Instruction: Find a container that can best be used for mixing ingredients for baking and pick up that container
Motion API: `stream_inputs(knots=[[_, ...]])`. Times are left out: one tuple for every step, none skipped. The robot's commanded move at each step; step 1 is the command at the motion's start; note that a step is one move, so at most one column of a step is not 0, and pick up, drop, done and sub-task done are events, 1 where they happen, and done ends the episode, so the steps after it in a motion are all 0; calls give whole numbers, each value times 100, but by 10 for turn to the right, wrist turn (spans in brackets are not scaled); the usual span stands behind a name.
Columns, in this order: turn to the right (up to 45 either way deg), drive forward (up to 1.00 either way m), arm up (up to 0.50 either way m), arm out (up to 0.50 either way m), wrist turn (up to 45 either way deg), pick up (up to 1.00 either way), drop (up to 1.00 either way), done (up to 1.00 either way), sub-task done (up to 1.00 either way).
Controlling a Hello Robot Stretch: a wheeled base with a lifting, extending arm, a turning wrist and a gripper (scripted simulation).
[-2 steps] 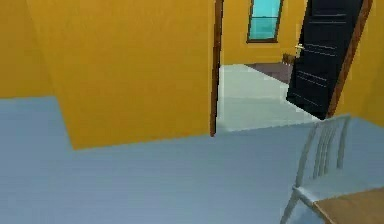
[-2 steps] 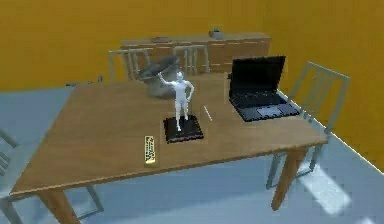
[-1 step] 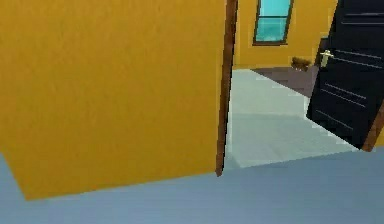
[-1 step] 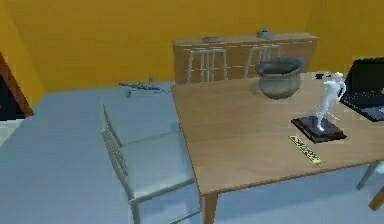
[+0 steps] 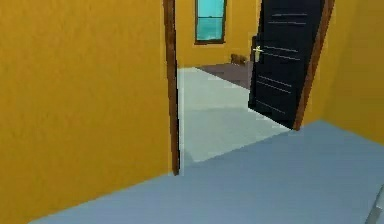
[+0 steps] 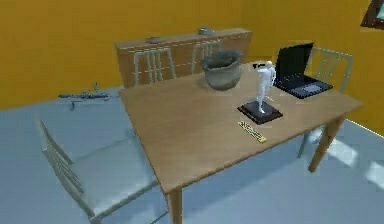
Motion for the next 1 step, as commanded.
stream_inputs(knots=[[0, 85, 0, 0, 0, 0, 0, 0, 0]])
